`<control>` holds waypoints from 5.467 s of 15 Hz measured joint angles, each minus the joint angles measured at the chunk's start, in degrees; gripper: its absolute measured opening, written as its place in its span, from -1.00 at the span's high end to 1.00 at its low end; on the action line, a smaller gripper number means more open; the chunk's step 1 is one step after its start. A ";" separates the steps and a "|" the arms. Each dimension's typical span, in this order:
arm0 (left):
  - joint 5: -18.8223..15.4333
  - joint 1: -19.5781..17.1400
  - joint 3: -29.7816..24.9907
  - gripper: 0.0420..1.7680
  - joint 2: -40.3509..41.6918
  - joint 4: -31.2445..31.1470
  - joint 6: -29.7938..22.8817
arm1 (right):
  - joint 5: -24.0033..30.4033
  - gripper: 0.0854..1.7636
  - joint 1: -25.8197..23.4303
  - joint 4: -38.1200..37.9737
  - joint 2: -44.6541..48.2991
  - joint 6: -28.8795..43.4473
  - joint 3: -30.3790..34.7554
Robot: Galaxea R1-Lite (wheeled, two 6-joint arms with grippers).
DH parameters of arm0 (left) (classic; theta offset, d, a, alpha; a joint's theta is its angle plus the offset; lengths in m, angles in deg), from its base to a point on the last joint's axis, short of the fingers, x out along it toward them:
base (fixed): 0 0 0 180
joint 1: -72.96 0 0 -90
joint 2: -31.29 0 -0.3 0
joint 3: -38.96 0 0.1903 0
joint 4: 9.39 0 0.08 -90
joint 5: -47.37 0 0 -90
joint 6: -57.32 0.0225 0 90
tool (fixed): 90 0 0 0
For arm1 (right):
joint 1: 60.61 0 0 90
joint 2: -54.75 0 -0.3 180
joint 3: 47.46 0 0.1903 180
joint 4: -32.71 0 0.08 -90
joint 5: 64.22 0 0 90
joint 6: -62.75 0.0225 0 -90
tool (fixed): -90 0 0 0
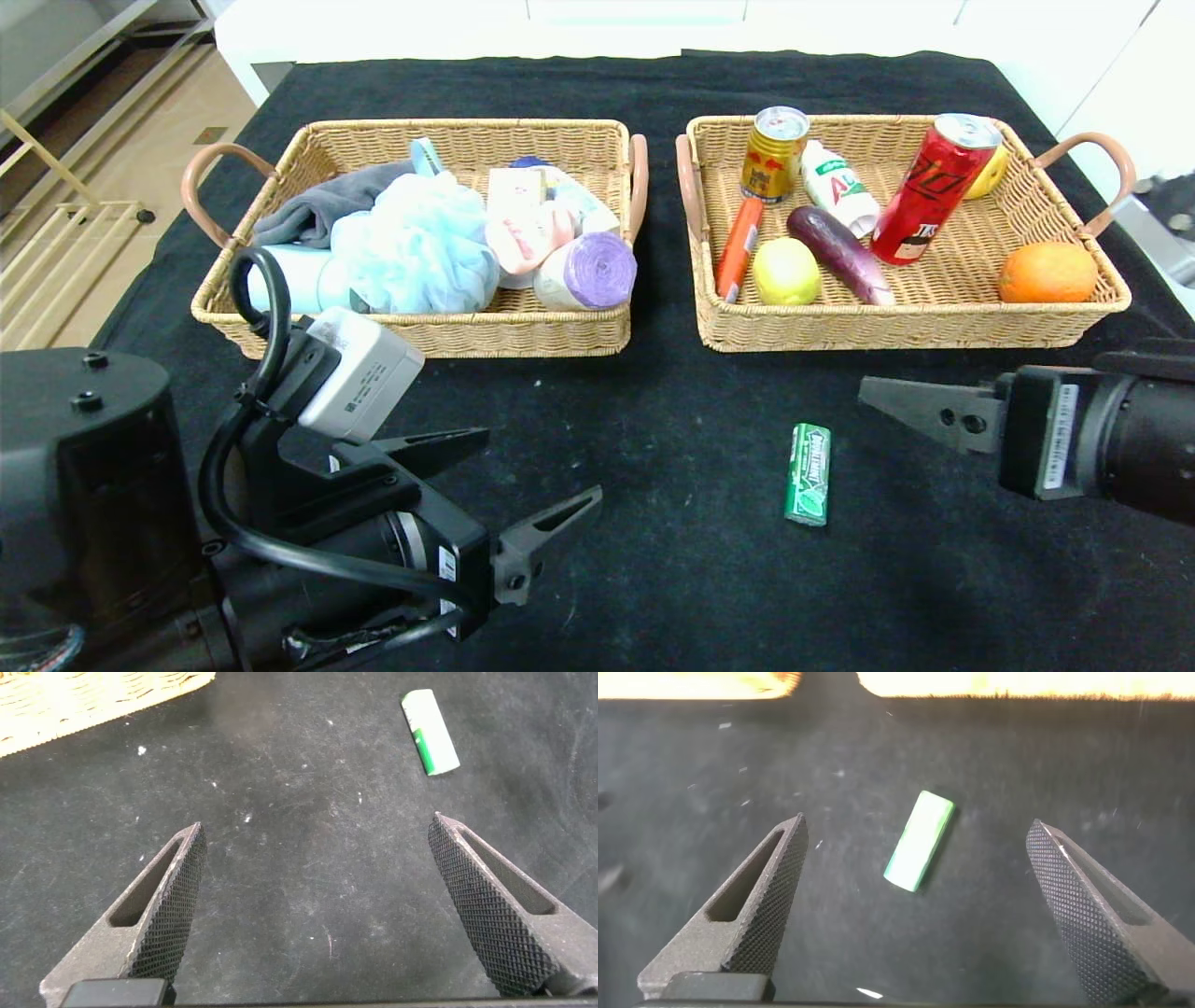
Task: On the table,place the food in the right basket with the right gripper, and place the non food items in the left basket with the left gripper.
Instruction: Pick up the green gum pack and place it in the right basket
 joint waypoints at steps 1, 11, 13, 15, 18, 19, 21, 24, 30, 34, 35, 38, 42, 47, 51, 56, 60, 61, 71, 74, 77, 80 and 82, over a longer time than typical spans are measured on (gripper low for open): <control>0.06 0.00 0.00 -0.94 0.00 0.00 0.00 | -1.96 -0.94 0.49 -2.12 -2.27 2.65 -2.62; 0.15 -0.17 -0.05 -0.94 0.34 0.27 0.46 | -5.50 -0.94 2.15 -30.60 -18.64 20.68 -29.33; 0.13 -0.22 -0.02 -0.94 0.39 0.46 0.39 | -5.49 -0.94 2.89 -33.10 -21.09 22.82 -31.65; 0.09 -0.46 0.00 -0.94 0.50 0.51 0.44 | -5.50 -0.94 2.93 -34.50 -22.63 23.65 -32.20; 0.00 -0.59 0.00 -0.94 0.76 0.66 0.44 | -5.41 -0.94 2.23 -36.88 -24.42 25.53 -32.09; -0.02 -0.61 0.00 -0.94 0.94 0.63 0.44 | -5.41 -0.94 1.88 -37.16 -25.00 26.00 -31.84; -0.02 -0.66 0.00 -0.94 1.39 0.43 0.50 | -5.30 -0.94 1.33 -37.23 -26.11 26.27 -31.49; -0.02 -0.63 0.00 -0.94 1.85 0.29 0.52 | -5.08 -0.94 0.61 -37.24 -27.98 26.84 -31.37; -0.05 -0.74 0.24 -0.94 2.56 0.00 0.52 | -3.38 -0.94 0.07 -37.21 -30.46 28.53 -31.04; -0.06 -0.72 0.24 -0.94 2.66 -0.09 0.52 | -3.23 -0.94 -0.06 -37.18 -31.28 28.67 -30.74; -0.05 -0.72 0.24 -0.94 2.68 -0.09 0.55 | -3.23 -0.75 -0.09 -37.13 -31.39 28.65 -30.51; -0.05 -0.72 0.24 -0.94 2.68 -0.01 0.55 | -2.18 -0.20 -0.06 -37.04 -31.54 28.61 -29.96; -0.05 -0.72 0.17 -0.94 2.71 0.11 0.49 | -2.21 0.44 -0.50 -36.99 -31.78 28.64 -29.72; -0.09 -0.66 0.09 -0.94 2.77 0.07 0.52 | -2.35 0.44 -0.55 -36.82 -32.11 28.61 -29.46; -0.11 -0.69 0.05 -0.94 2.77 0.11 0.52 | -2.43 0.44 -0.56 -36.61 -32.52 28.59 -29.33; -0.13 -0.63 0.05 -0.94 3.10 0.07 0.55 | -2.99 0.44 -0.35 -36.66 -32.41 28.39 -29.33; -0.41 -0.63 -0.09 -0.94 3.40 -0.06 0.57 | -5.33 0.44 0.09 -36.82 -31.26 28.11 -29.44; -0.46 -0.63 -0.13 -0.94 3.40 -0.09 0.61 | -7.18 0.44 0.55 -36.82 -30.51 27.84 -29.50; -0.59 -0.44 -0.50 -0.94 3.04 -0.15 0.61 | -10.56 0.44 0.39 -29.29 -22.63 11.01 -29.77; -0.66 -0.38 -0.57 -0.94 2.90 -0.12 0.61 | -10.45 0.44 -2.82 -21.25 -21.61 2.43 -30.44; -0.59 -0.38 -0.57 -0.94 2.82 -0.15 0.61 | -10.34 0.44 -5.99 -12.68 -21.83 -5.07 -30.96; -0.50 -0.38 -0.55 -0.94 2.88 -0.12 1.02 | -10.24 0.44 -7.74 -10.14 -22.94 -7.77 -33.09; -0.44 -0.33 -0.55 -0.94 2.93 -0.04 1.32 | -10.31 0.44 -8.44 -9.95 -24.34 -8.59 -36.22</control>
